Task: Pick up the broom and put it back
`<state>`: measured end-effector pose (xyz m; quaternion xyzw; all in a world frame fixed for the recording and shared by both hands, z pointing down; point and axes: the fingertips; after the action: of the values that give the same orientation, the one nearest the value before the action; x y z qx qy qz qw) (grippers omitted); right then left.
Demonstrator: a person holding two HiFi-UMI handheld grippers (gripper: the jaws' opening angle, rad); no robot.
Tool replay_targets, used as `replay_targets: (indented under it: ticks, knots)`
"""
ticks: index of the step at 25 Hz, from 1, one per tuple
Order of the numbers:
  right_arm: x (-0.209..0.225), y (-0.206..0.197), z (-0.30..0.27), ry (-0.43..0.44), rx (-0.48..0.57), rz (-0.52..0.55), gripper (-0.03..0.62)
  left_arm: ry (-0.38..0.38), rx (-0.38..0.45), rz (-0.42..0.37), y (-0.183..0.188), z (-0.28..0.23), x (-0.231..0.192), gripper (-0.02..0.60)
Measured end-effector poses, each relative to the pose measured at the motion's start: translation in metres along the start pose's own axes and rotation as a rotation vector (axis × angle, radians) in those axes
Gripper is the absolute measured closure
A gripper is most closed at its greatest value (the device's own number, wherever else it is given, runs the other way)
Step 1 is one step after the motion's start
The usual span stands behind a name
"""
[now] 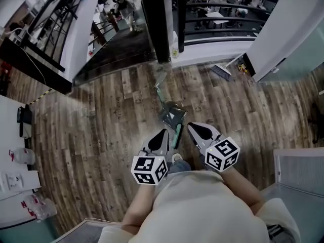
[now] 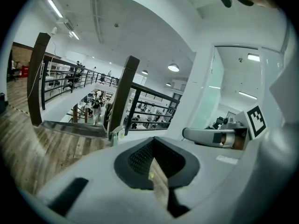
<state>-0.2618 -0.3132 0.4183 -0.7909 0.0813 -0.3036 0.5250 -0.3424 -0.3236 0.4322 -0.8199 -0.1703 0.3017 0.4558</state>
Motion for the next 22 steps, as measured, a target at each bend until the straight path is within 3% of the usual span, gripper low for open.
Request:
replay_targets:
  ticks: [14, 22]
  knots:
    - [0.033, 0.001, -0.035, -0.055, -0.021, 0.009, 0.588, 0.018, -0.021, 0.025, 0.002, -0.017, -0.043, 0.577]
    - [0.046, -0.008, -0.070, 0.014, -0.121, 0.057, 0.586, 0.072, -0.006, 0.062, 0.000, -0.035, -0.064, 0.577]
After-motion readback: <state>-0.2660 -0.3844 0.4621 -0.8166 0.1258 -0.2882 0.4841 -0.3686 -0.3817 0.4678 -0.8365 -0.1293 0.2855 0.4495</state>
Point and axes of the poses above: the fingertips, and each gripper's own axes: z backward along the fingers, x to its right, y out of its top, and after that the axes turned 3 degrees about y, right-handed
